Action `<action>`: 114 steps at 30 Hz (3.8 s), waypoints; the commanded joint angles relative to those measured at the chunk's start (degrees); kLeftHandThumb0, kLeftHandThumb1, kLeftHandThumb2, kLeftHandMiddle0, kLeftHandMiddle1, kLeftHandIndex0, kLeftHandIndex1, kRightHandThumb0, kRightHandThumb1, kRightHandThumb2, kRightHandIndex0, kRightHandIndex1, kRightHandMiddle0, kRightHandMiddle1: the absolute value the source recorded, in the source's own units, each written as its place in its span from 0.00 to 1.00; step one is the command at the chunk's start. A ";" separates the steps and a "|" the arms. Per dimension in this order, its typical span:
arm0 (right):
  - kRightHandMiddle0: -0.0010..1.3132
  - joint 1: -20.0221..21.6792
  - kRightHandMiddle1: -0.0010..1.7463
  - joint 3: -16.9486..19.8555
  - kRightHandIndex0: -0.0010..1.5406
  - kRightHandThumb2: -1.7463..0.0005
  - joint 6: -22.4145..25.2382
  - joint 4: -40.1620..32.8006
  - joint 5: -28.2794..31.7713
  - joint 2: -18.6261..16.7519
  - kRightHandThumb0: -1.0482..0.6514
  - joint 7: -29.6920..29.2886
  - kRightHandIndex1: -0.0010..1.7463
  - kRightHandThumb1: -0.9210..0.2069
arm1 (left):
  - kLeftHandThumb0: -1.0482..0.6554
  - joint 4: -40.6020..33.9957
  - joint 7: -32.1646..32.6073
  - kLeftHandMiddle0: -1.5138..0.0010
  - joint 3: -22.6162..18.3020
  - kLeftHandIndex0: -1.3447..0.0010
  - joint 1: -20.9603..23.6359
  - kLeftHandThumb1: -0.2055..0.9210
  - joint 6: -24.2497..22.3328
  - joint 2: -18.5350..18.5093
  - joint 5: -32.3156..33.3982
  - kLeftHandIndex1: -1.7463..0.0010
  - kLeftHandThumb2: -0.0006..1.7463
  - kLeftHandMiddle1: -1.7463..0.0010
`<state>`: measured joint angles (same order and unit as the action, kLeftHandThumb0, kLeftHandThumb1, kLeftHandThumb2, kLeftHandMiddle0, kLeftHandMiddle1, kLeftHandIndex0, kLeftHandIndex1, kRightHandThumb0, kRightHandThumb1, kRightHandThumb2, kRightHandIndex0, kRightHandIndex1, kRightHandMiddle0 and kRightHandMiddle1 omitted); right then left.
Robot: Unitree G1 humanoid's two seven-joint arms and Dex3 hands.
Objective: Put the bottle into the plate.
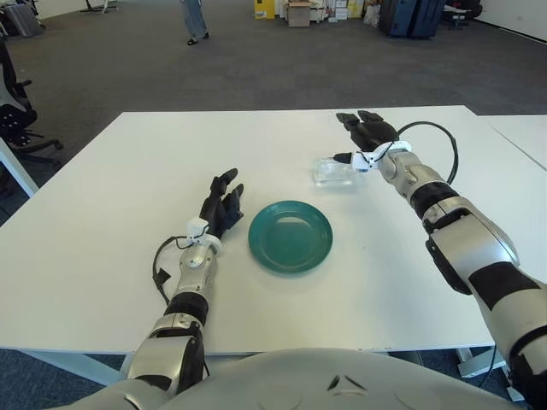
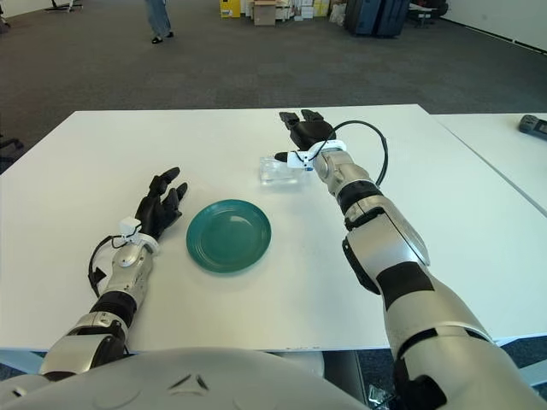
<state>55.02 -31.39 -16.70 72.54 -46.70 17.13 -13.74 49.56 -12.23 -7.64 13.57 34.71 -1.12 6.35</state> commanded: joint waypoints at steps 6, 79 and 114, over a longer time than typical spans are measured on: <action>0.00 1.41 0.00 -2.92 0.00 0.62 0.65 3.79 -0.73 -1.49 0.00 1.08 0.00 0.00 | 0.15 -0.63 0.37 0.73 0.03 1.00 -0.38 1.00 -0.09 0.34 0.07 0.56 0.48 1.00; 0.01 -7.02 0.04 -13.12 0.03 0.57 -9.81 4.80 -3.16 1.23 0.05 11.18 0.01 0.00 | 0.14 -9.97 0.33 0.67 -0.55 0.99 -6.28 1.00 -1.53 0.99 1.13 0.51 0.50 0.98; 0.00 -11.93 0.05 -5.12 0.08 0.54 -27.06 -20.27 2.15 18.91 0.03 17.34 0.01 0.00 | 0.14 -8.35 -0.34 0.66 -0.32 0.98 -4.84 1.00 -3.11 -0.62 1.81 0.51 0.54 0.99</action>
<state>43.25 -38.37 -44.57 55.24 -45.96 36.15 3.66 40.58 -11.93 -8.01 7.53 32.07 -1.22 8.10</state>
